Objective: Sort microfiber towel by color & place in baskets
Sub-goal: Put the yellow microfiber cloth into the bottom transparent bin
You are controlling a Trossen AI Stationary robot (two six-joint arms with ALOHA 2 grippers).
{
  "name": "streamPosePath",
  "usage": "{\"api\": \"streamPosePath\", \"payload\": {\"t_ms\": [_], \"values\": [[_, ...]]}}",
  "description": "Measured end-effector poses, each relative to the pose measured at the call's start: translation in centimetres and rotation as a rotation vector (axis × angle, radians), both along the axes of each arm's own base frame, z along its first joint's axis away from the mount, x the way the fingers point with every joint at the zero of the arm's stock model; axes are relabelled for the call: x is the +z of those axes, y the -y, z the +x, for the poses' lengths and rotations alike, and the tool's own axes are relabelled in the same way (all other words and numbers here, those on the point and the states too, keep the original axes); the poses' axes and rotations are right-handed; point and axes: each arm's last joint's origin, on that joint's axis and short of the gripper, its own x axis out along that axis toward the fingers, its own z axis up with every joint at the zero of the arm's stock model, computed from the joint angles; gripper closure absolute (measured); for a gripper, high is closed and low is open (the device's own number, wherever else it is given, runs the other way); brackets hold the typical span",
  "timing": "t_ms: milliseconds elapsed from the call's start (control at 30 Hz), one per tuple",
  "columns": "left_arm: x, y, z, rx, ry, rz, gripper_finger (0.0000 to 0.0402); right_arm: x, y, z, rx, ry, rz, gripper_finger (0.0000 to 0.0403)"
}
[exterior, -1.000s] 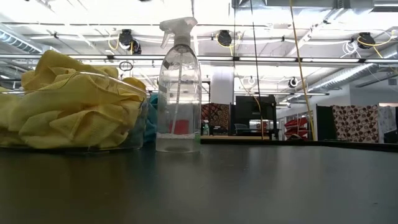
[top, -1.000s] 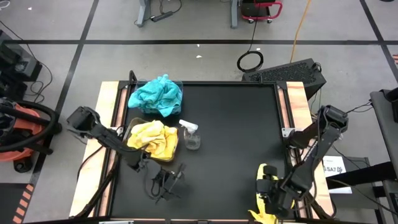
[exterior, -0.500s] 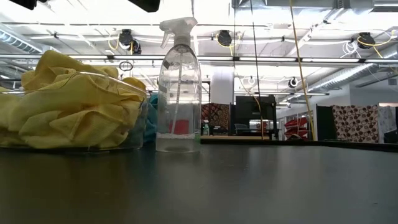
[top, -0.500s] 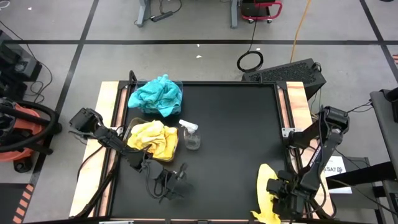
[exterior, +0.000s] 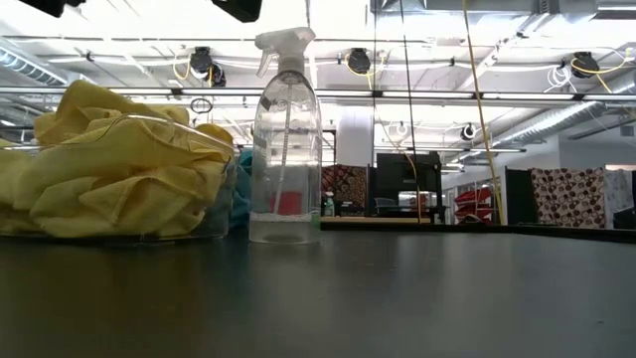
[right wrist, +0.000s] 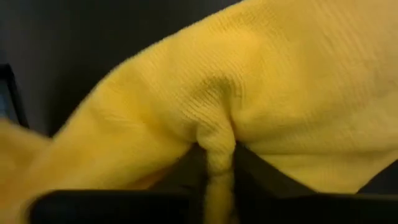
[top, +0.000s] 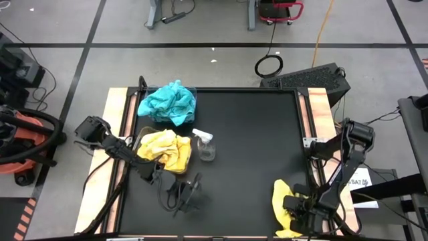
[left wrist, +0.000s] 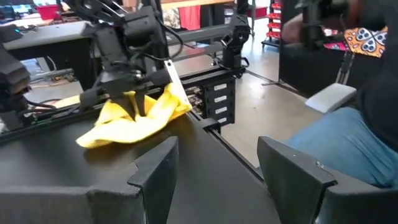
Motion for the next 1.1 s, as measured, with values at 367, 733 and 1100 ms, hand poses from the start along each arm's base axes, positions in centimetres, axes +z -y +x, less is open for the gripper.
{"api": "streamPosePath", "payload": {"t_ms": [367, 733, 1100], "values": [[0.5, -0.8, 0.5, 0.028, 0.043, -0.027, 0.0175, 1.7, -0.4, 3.2, 0.161, 0.263, -0.142, 0.0395], [0.7, -1.4, 0.8, 0.113, 0.067, -0.028, 0.0175, 5.4, 0.8, 10.6, 0.426, 0.509, -0.371, 0.0399], [0.9, -2.0, 1.2, 0.190, 0.089, -0.035, 0.0175, 9.4, 3.7, 16.8, 0.604, 0.617, -0.507, 0.0399]]}}
